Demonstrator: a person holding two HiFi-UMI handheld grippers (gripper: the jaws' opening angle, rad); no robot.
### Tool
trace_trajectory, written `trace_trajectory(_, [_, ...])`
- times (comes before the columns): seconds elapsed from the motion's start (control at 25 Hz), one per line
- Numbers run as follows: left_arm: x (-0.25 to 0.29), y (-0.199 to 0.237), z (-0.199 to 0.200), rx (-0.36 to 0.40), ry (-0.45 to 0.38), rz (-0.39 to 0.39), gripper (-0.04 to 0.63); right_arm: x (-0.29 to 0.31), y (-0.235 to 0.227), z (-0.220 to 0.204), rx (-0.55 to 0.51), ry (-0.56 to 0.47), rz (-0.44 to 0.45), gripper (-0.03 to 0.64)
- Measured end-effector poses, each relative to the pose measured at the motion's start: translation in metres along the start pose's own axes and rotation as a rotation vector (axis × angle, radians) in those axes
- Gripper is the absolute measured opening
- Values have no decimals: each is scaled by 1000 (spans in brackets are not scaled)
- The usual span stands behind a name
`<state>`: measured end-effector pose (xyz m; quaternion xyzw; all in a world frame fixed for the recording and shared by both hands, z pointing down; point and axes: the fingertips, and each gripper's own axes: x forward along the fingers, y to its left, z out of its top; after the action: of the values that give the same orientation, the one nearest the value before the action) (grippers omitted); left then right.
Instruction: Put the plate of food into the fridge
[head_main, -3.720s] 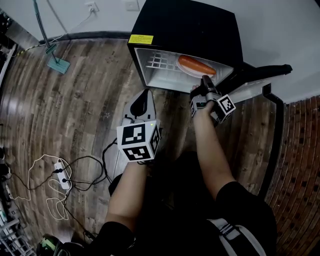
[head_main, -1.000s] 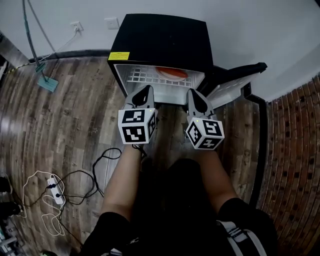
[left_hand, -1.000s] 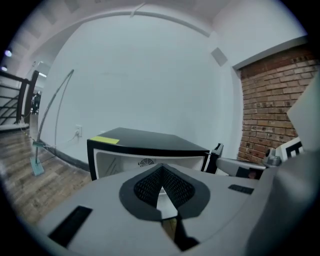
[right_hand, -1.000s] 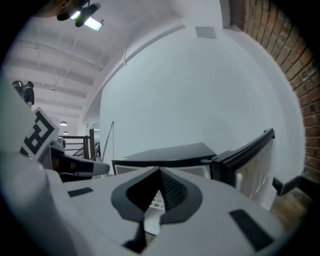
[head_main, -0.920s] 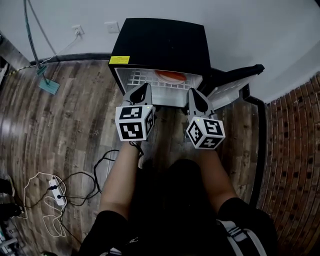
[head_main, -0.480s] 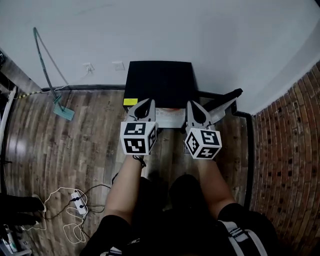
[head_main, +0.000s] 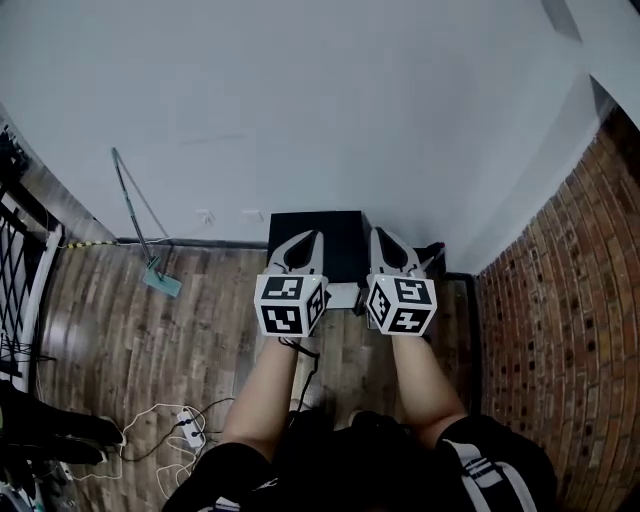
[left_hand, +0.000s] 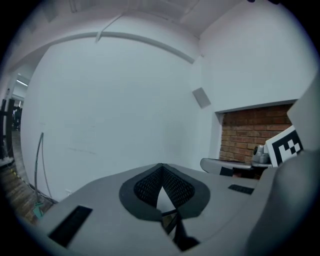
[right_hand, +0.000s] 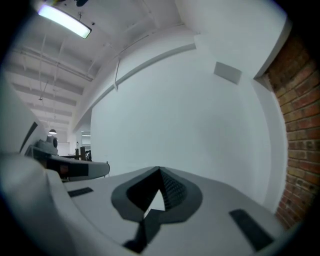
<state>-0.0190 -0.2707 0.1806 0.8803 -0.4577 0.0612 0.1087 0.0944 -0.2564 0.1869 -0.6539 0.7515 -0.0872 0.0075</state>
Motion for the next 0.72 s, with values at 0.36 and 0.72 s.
trace_trajectory(0.36, [-34, -51, 56, 53, -45, 42, -5, -55, -6, 85, -20, -100, 71, 12])
trace_trajectory(0.72, [-59, -86, 45, 41, -57, 95, -5, -88, -4, 88, -33, -106, 151, 12])
